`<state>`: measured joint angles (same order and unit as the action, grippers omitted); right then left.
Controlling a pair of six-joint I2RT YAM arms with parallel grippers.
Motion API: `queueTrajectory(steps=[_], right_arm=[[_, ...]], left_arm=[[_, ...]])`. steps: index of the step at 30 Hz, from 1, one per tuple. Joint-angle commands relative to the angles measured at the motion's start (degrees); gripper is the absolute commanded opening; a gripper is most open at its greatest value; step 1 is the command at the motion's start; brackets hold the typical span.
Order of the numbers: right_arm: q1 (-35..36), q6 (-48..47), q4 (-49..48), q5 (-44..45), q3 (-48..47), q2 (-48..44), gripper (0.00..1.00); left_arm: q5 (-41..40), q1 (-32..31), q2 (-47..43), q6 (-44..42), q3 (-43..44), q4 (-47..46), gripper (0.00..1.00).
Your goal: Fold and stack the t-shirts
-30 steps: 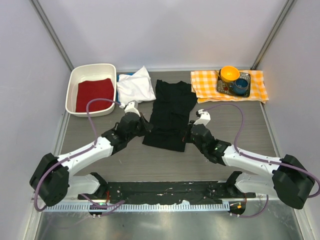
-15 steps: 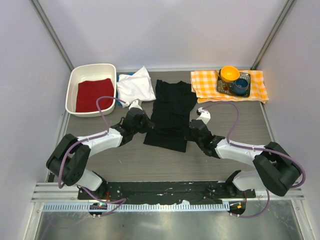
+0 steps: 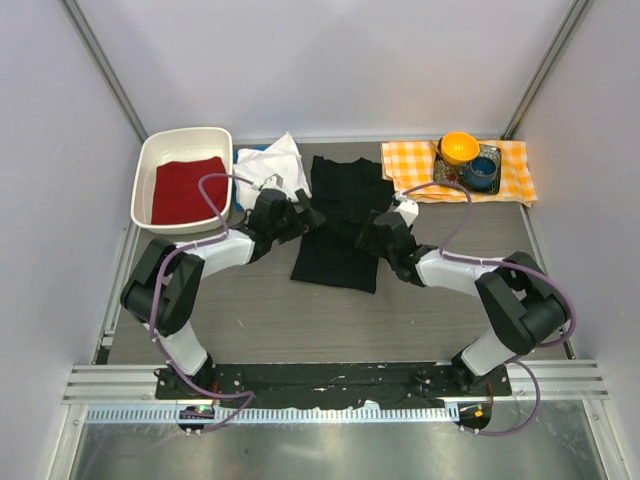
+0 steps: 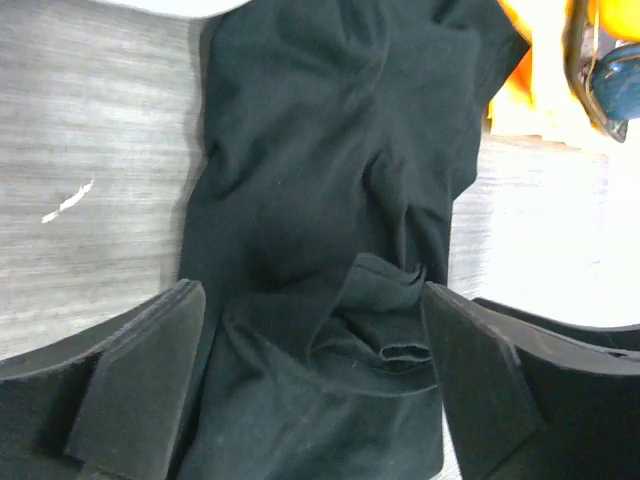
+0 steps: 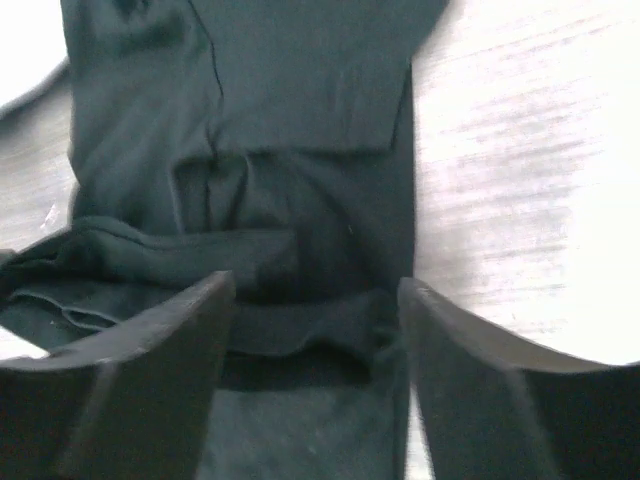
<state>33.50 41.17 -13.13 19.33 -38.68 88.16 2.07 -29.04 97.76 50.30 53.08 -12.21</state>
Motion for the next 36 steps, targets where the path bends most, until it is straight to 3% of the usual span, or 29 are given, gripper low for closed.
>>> queueTrajectory(steps=[1,2,7,11,13,18,25,36], right_arm=[[-0.98,-2.04,1.60,2.63,-8.94,1.31,0.87],[-0.98,-2.75,2.05,3.42,-10.09,1.05,0.93],[-0.37,-6.10,8.19,4.05,-16.51,-1.75,0.96],[1.39,-7.16,12.76,2.65,-15.99,-6.41,0.96],[1.75,-5.93,17.15,-0.95,-14.94,-8.52,0.96],[2.98,-2.94,16.99,-6.58,-6.35,-14.32,0.96],[5.17,-1.09,18.05,-6.50,0.44,-20.39,0.93],[5.44,-0.65,16.64,-6.76,4.31,-21.10,0.93]], left_arm=[[0.22,1.44,0.59,-0.91,4.75,-0.98,1.00],[-0.13,1.61,0.42,-1.26,6.32,-0.45,1.00],[0.57,2.58,-3.00,-1.88,9.50,4.20,1.00],[3.47,1.97,-9.75,0.58,3.99,4.21,1.00],[3.21,-0.05,-12.49,0.85,1.16,3.77,1.00],[4.35,-5.23,-18.91,3.83,-8.85,0.53,1.00],[2.60,-8.76,-22.87,4.10,-18.43,2.45,1.00],[-5.85,-8.23,-23.32,-1.70,-21.53,6.85,1.00]])
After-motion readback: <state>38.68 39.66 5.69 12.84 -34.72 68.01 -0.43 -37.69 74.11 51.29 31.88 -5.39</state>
